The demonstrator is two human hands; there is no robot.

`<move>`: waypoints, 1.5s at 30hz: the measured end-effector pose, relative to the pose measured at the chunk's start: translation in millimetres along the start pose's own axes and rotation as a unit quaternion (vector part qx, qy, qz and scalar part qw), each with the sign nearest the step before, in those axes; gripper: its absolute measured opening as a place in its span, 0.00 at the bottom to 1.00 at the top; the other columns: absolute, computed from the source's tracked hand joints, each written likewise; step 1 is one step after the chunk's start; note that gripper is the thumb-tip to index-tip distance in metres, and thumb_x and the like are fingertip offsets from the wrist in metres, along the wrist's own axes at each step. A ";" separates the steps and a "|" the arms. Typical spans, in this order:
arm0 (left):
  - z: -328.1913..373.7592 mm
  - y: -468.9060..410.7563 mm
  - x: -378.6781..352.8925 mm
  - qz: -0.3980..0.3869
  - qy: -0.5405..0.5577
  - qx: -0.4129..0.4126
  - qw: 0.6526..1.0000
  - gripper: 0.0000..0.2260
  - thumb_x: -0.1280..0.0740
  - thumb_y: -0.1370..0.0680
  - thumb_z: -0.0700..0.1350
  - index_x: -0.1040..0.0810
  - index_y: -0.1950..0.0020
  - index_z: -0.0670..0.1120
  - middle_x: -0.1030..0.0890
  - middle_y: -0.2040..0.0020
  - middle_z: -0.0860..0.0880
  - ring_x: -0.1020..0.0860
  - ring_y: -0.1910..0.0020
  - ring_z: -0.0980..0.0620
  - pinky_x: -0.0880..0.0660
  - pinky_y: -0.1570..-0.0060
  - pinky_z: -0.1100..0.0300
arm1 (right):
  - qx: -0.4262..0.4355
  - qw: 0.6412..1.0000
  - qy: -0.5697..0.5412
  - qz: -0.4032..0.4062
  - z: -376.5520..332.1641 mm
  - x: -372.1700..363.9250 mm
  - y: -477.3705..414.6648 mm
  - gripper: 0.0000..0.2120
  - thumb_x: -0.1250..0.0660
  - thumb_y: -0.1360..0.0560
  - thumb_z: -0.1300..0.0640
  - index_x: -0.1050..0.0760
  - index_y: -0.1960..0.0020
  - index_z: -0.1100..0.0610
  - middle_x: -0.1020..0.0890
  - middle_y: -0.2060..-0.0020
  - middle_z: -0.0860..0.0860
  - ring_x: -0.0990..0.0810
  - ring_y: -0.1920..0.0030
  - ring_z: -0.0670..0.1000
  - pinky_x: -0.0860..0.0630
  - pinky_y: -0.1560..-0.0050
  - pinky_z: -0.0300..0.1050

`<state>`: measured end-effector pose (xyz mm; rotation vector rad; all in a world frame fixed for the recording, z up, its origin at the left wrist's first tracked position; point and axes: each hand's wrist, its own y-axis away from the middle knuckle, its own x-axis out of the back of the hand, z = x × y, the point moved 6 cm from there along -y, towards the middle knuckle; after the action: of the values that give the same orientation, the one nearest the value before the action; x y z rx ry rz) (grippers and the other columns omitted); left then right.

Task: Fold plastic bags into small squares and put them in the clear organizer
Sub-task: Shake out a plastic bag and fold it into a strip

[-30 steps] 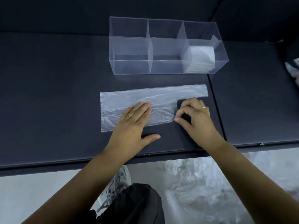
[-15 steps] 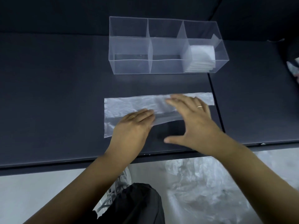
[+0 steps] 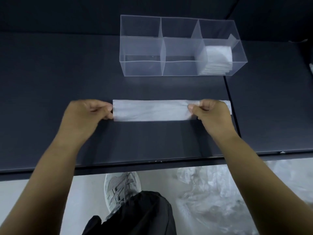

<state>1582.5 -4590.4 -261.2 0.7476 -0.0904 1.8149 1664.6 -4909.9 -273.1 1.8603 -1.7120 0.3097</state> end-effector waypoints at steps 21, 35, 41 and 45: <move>39.2 58.4 -160.0 -0.071 -0.430 -0.280 0.855 0.32 0.54 0.21 0.64 0.41 0.23 0.47 0.41 0.23 0.45 0.45 0.23 0.40 0.47 0.30 0.33 | 0.104 0.950 0.295 0.014 11.8 57.7 -27.0 0.19 0.30 0.25 0.55 0.26 0.35 0.52 0.29 0.40 0.50 0.32 0.40 0.54 0.38 0.36 0.46; 52.2 47.4 -143.9 -0.132 -0.324 -0.352 0.868 0.35 0.50 0.25 0.69 0.38 0.25 0.48 0.48 0.21 0.51 0.58 0.22 0.52 0.61 0.26 0.44 | -0.075 0.992 -0.041 -0.090 26.7 72.9 32.0 0.07 0.29 0.27 0.63 0.26 0.55 0.56 0.22 0.72 0.45 0.24 0.70 0.44 0.27 0.67 0.32; 82.7 112.2 -196.8 -0.204 -0.200 -0.413 0.865 0.35 0.37 0.23 0.58 0.45 0.22 0.43 0.45 0.22 0.48 0.49 0.22 0.51 0.52 0.24 0.53 | -0.165 0.962 -0.106 -0.189 22.0 61.3 101.1 0.08 0.29 0.28 0.63 0.24 0.50 0.61 0.19 0.67 0.52 0.23 0.67 0.48 0.27 0.66 0.39; 90.6 110.1 -183.7 -0.230 0.029 -0.308 0.923 0.19 0.38 0.20 0.41 0.29 0.29 0.47 0.29 0.30 0.54 0.32 0.30 0.56 0.37 0.29 0.58 | -0.067 0.973 -0.138 -0.173 -4.7 70.8 102.1 0.11 0.29 0.29 0.51 0.22 0.51 0.57 0.18 0.63 0.51 0.21 0.63 0.47 0.24 0.61 0.36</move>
<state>1559.9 -4821.7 -254.0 0.2323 -0.3941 1.2477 1577.4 -4966.3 -204.7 2.1278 -1.4944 -0.2072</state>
